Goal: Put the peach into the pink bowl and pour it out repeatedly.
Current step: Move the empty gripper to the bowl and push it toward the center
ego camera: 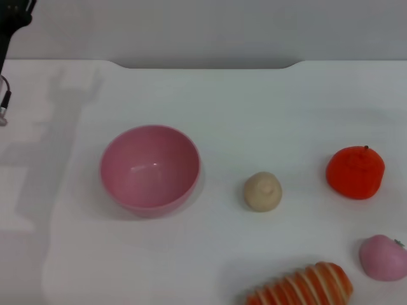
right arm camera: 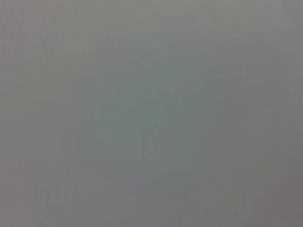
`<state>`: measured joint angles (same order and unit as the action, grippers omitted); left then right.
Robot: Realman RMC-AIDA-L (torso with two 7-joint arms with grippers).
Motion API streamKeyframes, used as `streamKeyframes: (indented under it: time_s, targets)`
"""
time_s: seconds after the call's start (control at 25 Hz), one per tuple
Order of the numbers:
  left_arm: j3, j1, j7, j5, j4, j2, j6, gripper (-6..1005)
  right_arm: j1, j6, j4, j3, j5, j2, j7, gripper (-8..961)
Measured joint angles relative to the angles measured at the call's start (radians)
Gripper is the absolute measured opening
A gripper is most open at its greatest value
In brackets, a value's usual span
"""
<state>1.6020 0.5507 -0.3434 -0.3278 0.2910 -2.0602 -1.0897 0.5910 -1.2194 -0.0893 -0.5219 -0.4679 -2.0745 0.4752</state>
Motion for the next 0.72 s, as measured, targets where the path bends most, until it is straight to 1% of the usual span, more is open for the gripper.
streamKeyframes:
  time_s: [0.2,0.48,0.72]
  targets:
    - [-0.033,0.003,0.044,0.004,-0.003,0.004,0.005,819,0.01,0.009,-0.002,0.005,0.001,0.0,0.0,527]
    - [-0.035,-0.013,0.059,0.005,-0.001,0.008,0.007,818,0.023,0.009,-0.001,0.003,0.005,-0.001,0.0,527]
    - [-0.019,-0.041,0.029,0.006,0.004,0.003,0.006,819,0.016,0.002,0.008,-0.003,-0.001,-0.002,0.0,526]
